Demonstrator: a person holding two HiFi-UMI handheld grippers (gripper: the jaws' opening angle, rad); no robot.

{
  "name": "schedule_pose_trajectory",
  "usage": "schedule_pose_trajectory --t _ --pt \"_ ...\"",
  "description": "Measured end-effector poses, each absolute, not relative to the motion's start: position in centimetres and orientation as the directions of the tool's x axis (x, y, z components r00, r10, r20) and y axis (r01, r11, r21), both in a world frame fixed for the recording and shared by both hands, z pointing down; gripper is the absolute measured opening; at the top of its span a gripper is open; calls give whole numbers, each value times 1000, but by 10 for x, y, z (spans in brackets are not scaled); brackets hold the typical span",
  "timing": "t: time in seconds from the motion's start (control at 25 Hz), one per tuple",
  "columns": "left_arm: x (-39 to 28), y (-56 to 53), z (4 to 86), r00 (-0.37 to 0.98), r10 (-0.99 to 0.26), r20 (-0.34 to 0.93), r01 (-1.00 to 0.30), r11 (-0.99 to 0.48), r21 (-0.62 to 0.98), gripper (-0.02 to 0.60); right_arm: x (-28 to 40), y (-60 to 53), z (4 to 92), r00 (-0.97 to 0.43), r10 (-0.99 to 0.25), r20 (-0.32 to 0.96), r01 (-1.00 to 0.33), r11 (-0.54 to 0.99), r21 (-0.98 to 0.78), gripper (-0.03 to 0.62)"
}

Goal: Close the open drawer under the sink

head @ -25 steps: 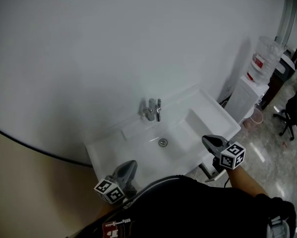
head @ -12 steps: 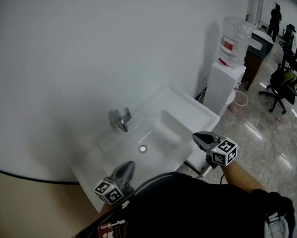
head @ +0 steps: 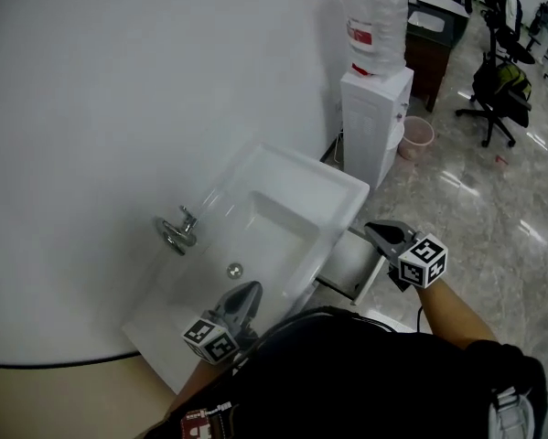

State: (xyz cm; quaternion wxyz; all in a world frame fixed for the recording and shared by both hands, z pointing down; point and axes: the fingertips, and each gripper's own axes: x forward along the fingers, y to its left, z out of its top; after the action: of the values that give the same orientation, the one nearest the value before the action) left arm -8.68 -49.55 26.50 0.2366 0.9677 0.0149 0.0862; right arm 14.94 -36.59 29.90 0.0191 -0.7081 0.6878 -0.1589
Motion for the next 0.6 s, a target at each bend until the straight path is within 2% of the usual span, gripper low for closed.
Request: schedule_pose_trajectory --t 0.6 --pt "42 -384 359 861 367 352 156 -849 505 0 223 -270 413 135 -949 285 -941 -213 -262 2"
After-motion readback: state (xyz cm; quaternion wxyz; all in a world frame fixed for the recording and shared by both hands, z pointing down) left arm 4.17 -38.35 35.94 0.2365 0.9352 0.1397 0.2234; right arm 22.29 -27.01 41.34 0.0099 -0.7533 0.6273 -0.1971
